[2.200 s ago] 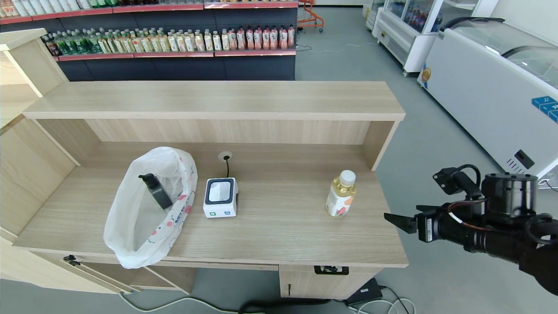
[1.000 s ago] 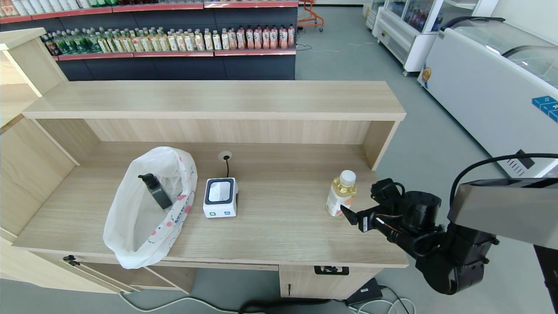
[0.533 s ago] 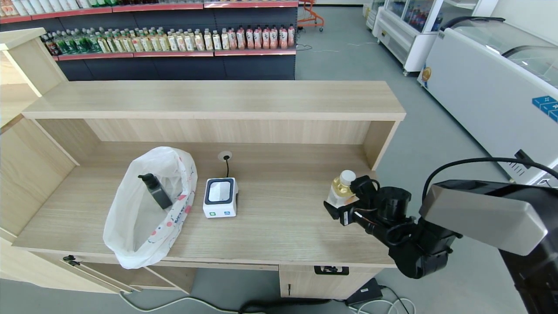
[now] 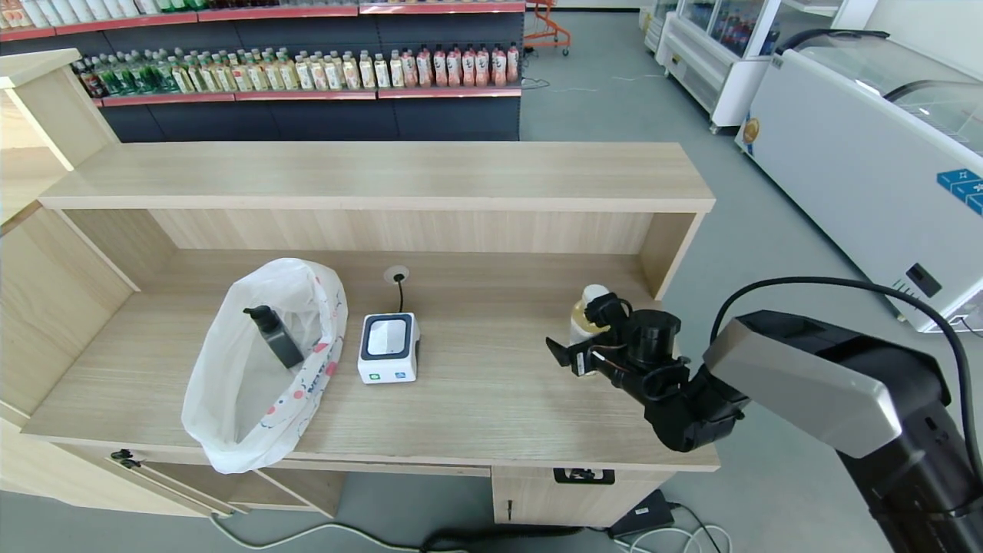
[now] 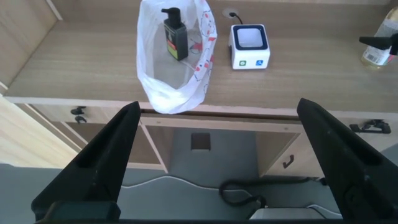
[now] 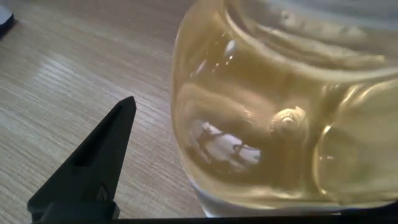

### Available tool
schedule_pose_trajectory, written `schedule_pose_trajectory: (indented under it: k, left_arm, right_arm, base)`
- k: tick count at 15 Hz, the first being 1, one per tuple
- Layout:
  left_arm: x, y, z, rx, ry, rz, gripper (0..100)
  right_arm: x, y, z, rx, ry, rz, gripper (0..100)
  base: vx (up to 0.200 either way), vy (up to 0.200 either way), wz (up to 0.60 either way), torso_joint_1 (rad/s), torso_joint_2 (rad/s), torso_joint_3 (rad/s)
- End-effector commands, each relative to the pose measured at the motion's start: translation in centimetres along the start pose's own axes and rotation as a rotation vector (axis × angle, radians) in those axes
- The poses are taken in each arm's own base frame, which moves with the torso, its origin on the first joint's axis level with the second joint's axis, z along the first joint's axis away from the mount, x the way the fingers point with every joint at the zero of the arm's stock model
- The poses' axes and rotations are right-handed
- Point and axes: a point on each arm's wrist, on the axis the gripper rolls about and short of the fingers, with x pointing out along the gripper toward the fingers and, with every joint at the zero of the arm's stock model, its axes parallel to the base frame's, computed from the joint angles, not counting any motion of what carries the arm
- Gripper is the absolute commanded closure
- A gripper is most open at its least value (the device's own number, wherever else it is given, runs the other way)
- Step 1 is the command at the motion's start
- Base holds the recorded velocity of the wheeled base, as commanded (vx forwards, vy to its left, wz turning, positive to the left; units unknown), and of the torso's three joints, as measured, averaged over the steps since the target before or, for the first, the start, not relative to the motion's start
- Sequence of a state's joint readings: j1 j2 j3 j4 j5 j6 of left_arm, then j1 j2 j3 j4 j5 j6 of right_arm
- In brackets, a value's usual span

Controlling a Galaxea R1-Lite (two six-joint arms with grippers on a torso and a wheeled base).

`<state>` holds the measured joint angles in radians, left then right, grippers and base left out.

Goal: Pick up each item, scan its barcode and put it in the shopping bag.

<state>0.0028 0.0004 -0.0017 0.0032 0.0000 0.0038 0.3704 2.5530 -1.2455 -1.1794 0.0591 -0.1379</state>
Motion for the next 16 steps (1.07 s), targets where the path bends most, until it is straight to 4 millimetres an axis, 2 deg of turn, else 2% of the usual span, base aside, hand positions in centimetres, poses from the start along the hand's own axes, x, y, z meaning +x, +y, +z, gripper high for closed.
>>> schedule_pose_trajectory:
  k: [1,2,6,8,10,13,16]
  left_arm:
    - [0.0,0.0,0.0,0.001,0.0,0.0,0]
    - [0.0,0.0,0.0,0.001,0.0,0.0,0]
    - [0.0,0.0,0.0,0.001,0.0,0.0,0]
    - [0.0,0.0,0.0,0.001,0.0,0.0,0]
    - [0.0,0.0,0.0,0.001,0.0,0.0,0]
    - [0.0,0.0,0.0,0.001,0.0,0.0,0]
    - [0.0,0.0,0.0,-0.001,0.0,0.0,0]
  right_arm:
    - [0.9,0.2,-0.2,-0.001,-0.009,0.005,0]
    - [0.9,0.2,0.2,-0.002,-0.015,0.006,100]
    - [0.2,-0.5,2.7,-0.004,-0.065,0.014,100]
    - [-0.9,-1.0,3.4,0.002,-0.053,0.008,100]
    - [-3.3,-1.5,4.1,0.015,-0.019,-0.001,100]
    - [-7.2,-2.2,6.7,0.118,-0.016,0.03,100]
    - [-12.7,-2.1,10.3,0.245,-0.036,0.14,100]
  base:
    - [0.0,0.0,0.0,0.0,0.0,0.0]
    - [0.0,0.0,0.0,0.0,0.0,0.0]
    - [0.0,0.0,0.0,0.0,0.0,0.0]
    - [0.0,0.0,0.0,0.0,0.0,0.0]
    - [0.0,0.0,0.0,0.0,0.0,0.0]
    - [0.0,0.0,0.0,0.0,0.0,0.0]
    - [0.0,0.0,0.0,0.0,0.0,0.0]
